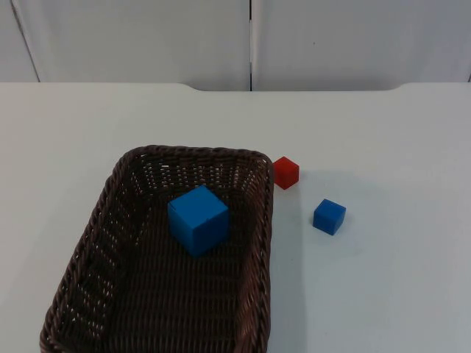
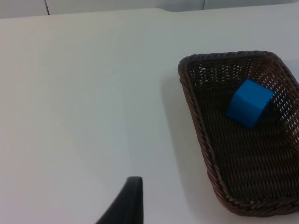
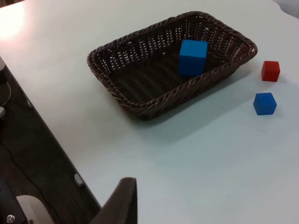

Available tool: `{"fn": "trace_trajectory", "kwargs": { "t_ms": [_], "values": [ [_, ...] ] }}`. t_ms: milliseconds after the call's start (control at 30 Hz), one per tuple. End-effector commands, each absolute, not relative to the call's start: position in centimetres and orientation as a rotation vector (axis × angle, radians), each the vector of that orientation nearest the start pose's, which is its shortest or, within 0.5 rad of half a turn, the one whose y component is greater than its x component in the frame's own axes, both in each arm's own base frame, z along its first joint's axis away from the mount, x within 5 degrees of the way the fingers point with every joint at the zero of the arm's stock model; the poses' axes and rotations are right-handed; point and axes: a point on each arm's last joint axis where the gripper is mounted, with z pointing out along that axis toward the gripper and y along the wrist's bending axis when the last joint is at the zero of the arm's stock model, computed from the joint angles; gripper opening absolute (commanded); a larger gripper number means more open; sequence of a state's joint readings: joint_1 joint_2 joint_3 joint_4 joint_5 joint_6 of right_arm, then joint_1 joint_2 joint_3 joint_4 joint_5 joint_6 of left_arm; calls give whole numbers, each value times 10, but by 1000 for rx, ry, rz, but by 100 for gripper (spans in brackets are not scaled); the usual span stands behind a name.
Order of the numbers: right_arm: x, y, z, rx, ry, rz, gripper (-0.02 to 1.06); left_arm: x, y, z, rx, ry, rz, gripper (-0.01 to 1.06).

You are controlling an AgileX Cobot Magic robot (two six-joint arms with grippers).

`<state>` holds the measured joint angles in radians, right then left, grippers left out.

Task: Pick up the basket with the left hand and place the largest block into the basket with the right hand.

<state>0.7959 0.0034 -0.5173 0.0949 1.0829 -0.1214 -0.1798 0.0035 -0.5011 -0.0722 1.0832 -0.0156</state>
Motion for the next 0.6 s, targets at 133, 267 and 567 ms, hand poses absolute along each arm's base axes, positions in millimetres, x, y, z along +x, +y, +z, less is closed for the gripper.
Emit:
{"fn": "trace_trajectory", "kwargs": {
  "t_ms": [133, 267, 567],
  "values": [
    [-11, -1, 280, -928, 1871, 528, 105, -5, -4, 275, 127, 2060, -174, 105],
    [-11, -1, 280, -928, 1871, 528, 105, -5, -5, 275, 75, 2061, -143, 105],
    [-11, -1, 280, -928, 1871, 528, 105, -5, -5, 275, -31, 2060, -79, 105]
  ]
}}
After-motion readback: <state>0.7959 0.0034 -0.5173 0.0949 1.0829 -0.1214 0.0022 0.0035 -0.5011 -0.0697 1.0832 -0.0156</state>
